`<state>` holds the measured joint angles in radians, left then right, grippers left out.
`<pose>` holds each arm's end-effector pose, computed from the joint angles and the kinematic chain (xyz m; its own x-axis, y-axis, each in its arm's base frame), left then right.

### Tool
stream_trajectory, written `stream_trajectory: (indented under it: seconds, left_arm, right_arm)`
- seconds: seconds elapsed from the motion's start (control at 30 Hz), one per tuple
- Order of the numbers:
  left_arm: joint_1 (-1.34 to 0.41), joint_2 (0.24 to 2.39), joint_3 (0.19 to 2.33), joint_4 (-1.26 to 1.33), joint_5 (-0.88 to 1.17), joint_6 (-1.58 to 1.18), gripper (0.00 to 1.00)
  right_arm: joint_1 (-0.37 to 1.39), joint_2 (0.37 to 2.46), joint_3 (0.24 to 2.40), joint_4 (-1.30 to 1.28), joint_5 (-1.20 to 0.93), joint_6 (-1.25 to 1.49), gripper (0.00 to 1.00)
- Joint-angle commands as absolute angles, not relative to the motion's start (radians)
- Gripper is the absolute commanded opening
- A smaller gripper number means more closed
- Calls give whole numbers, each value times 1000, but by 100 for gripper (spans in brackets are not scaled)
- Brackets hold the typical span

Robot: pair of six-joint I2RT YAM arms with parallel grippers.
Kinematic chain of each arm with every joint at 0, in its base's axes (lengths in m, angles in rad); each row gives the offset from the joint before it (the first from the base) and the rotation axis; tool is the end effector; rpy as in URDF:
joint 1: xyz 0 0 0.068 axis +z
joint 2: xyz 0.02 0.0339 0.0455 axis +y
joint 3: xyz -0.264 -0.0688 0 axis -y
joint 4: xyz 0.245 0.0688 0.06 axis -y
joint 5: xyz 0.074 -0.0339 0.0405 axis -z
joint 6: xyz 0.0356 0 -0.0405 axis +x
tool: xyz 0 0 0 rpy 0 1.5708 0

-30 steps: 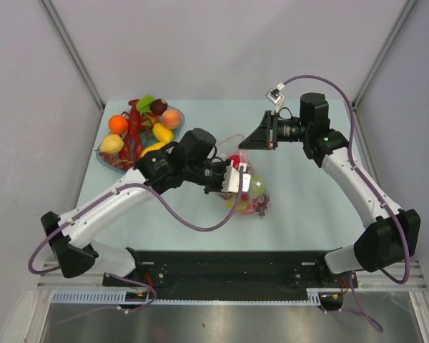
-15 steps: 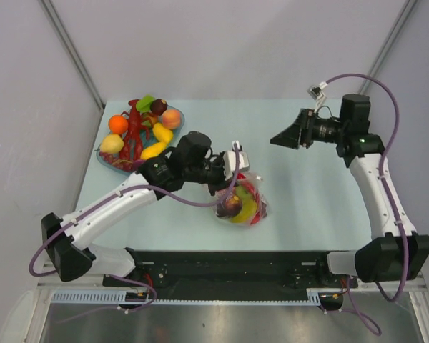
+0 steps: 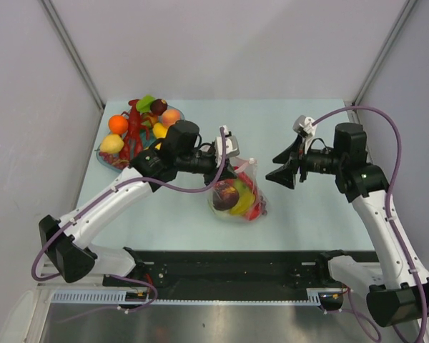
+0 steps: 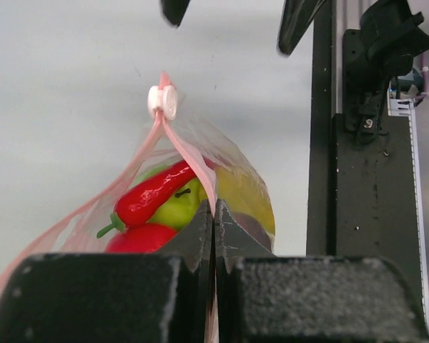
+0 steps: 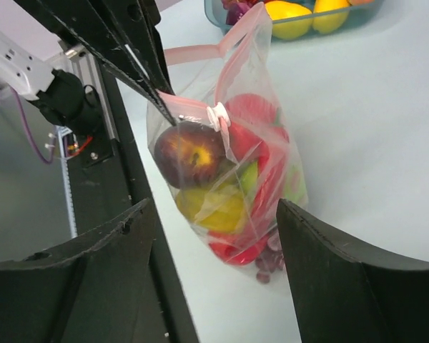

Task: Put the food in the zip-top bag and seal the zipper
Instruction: Zip the zipper food storage bag at the center of the board.

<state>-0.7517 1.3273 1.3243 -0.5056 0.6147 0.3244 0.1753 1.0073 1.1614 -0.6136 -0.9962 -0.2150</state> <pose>0.1990 -0.2141 0.3788 -0.0421 0.3958 -0.9174 0.9910 0.1336 0.0122 0.1873 0.0635 0.3922 -0.2484 -0.1618 -0.9551 -0.9095 0.3782 0.1725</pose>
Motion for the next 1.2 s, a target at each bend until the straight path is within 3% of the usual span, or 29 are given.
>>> stream_trajectory:
  seconds: [0.0,0.23,0.53,0.63,0.9,0.97,1.0,1.1,1.17]
  left_arm:
    - [-752,1261,1353,-477,704,374,0]
    - [-752,1238,1324,-485,736,420,0]
    - [-752,1236,1307,-514,750,454,0]
    - [-752,1238,1308,-515,744,459,0]
    - [-750,1230,1301,-509,698,442,1]
    - [-744,1230,1308,-502,690,419,10]
    - [-739,1229,1315,-505,668,416,23]
    - [-726,1229,1367,-503,550,370,52]
    - [-719,1238,1414,-499,522,364,57]
  right_arm:
    - [235,1019,1132,-449,-962,-301,76]
    - [330,1078,1121,-399,-982,-331,76]
    - [394,1137,1115,-308,-985,-360,63]
    - [411,1147,1117,-304,-991,-364,54]
    - [426,1146,1117,-339,-991,-390,4]
    - [425,1135,1115,-344,-986,-394,0]
    - [425,1131,1115,-344,-985,-394,0]
    - [422,1111,1115,-350,-980,-394,0]
    - [420,1100,1115,-356,-976,-394,0]
